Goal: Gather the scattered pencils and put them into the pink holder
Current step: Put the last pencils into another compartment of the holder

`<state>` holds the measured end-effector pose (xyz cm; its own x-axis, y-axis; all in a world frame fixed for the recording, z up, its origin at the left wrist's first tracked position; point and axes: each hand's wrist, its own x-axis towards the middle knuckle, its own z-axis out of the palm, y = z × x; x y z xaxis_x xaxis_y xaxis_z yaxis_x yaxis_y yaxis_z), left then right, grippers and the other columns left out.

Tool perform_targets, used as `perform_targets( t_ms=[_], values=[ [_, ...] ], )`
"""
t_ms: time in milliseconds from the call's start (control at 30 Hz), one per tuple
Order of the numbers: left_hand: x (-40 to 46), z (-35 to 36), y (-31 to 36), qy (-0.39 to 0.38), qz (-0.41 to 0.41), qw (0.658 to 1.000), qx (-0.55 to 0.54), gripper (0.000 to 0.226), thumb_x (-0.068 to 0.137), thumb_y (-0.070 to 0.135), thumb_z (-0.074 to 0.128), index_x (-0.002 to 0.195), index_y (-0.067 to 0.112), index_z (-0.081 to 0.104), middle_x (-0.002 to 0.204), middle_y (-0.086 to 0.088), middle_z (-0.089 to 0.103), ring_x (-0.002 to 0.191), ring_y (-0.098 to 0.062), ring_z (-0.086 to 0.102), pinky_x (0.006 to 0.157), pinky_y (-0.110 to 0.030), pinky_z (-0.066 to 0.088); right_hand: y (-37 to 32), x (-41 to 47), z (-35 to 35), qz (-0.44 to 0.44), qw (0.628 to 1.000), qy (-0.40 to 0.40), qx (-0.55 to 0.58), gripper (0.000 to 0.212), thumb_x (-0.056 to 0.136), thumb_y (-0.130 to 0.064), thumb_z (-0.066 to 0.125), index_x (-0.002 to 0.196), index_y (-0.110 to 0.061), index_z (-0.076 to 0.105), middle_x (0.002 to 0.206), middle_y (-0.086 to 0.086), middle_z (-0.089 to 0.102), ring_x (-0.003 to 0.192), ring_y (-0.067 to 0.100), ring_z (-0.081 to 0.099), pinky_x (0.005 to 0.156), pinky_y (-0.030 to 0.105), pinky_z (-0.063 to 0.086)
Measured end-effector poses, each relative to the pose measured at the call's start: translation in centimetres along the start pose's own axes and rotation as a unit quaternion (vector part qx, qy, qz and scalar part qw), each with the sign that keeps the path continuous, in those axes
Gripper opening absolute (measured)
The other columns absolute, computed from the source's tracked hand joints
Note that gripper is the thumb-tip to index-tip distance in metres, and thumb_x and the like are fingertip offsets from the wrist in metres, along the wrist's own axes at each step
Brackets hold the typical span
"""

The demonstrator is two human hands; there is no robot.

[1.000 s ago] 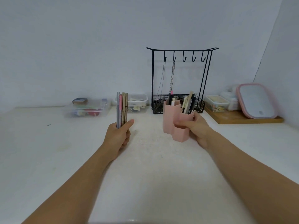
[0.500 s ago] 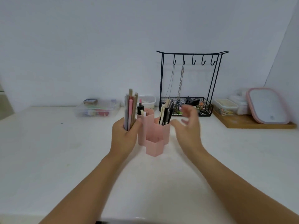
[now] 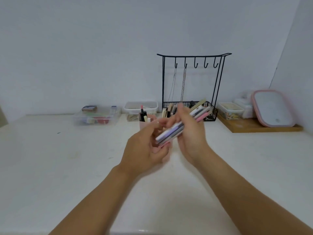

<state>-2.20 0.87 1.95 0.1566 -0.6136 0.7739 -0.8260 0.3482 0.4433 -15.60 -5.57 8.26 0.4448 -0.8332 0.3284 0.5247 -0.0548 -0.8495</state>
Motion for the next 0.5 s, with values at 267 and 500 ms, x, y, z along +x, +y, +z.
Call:
perform_targets(
  t_ms=[267, 500],
  values=[
    [0.3, -1.6, -2.1, 0.053, -0.044, 0.997, 0.033, 0.077, 0.058, 0.064, 0.081, 0.117, 0.022, 0.056, 0.117, 0.008, 0.045, 0.110, -0.009, 0.049, 0.084, -0.017, 0.043, 1.7, 3.5, -7.3, 0.016, 0.962, 0.126, -0.242, 0.029, 0.094, -0.027, 0.065, 0.074, -0.009, 0.056, 0.053, 0.007, 0.047, 0.049, 0.021, 0.049, 0.065, 0.038, 0.058],
    [0.0, -0.8, -3.0, -0.059, -0.218, 0.967, -0.120, 0.133, 0.046, 0.046, 0.099, 0.144, 0.055, 0.009, 0.138, 0.019, 0.044, 0.124, -0.005, 0.055, 0.095, -0.031, 0.052, 3.0, 3.6, -7.2, 0.013, 0.966, 0.087, -0.244, 0.030, 0.096, -0.028, 0.063, 0.076, -0.007, 0.055, 0.056, 0.011, 0.044, 0.052, 0.022, 0.045, 0.065, 0.038, 0.057]
  ],
)
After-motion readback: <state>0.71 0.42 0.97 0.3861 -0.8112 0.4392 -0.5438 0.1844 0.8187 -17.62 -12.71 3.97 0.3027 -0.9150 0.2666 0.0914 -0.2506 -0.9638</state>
